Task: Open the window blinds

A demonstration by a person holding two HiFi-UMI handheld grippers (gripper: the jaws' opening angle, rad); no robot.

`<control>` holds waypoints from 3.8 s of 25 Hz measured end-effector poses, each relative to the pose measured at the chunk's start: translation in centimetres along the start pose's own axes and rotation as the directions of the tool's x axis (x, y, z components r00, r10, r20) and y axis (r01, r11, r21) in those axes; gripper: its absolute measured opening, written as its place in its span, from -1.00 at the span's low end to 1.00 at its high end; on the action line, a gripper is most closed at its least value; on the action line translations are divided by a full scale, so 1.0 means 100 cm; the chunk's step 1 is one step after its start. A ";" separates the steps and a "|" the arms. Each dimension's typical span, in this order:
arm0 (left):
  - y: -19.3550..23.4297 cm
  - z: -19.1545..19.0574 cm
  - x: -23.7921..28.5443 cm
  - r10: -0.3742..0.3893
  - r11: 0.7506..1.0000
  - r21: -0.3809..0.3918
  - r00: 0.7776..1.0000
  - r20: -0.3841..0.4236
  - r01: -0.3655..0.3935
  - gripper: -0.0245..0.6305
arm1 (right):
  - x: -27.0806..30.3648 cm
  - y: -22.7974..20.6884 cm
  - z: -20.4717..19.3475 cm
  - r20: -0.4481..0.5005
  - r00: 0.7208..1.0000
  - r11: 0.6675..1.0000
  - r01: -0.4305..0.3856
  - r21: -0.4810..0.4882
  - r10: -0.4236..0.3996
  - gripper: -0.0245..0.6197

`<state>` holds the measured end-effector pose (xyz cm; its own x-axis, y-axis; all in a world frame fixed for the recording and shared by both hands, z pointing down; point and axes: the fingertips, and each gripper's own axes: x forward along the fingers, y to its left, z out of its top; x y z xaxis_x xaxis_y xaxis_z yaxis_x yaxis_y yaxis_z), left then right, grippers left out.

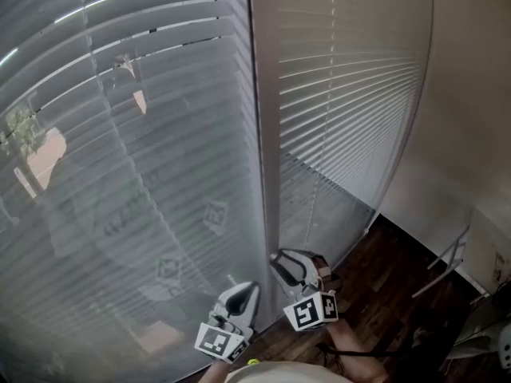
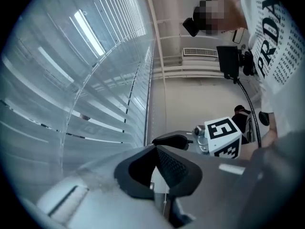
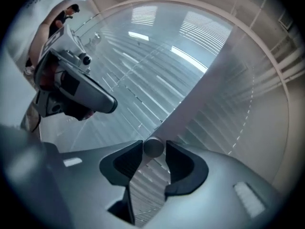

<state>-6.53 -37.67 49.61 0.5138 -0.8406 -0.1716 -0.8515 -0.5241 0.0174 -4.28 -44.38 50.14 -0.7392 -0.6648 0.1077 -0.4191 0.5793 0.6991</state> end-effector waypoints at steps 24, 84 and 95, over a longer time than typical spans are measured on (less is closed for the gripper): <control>0.002 -0.003 0.005 0.026 1.000 0.010 1.000 -0.004 -0.026 -0.95 | 0.006 -0.002 -0.003 0.006 1.000 0.997 -0.015 0.069 0.015 -0.52; -0.007 0.011 0.009 0.013 1.000 0.018 1.000 0.001 -0.013 -0.95 | 0.003 0.004 -0.001 -0.109 0.994 0.974 -0.034 -0.222 0.010 -0.53; -0.008 0.008 0.003 0.021 0.999 0.030 1.000 -0.016 -0.020 -0.95 | 0.006 0.000 -0.001 -0.096 0.995 0.997 -0.029 -0.076 0.022 -0.53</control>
<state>-5.80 -37.41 48.71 0.4978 -0.8532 -0.1554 -0.8644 -0.5028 -0.0086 -4.68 -44.83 50.34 -0.6942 -0.6942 0.1900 -0.3563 0.5609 0.7473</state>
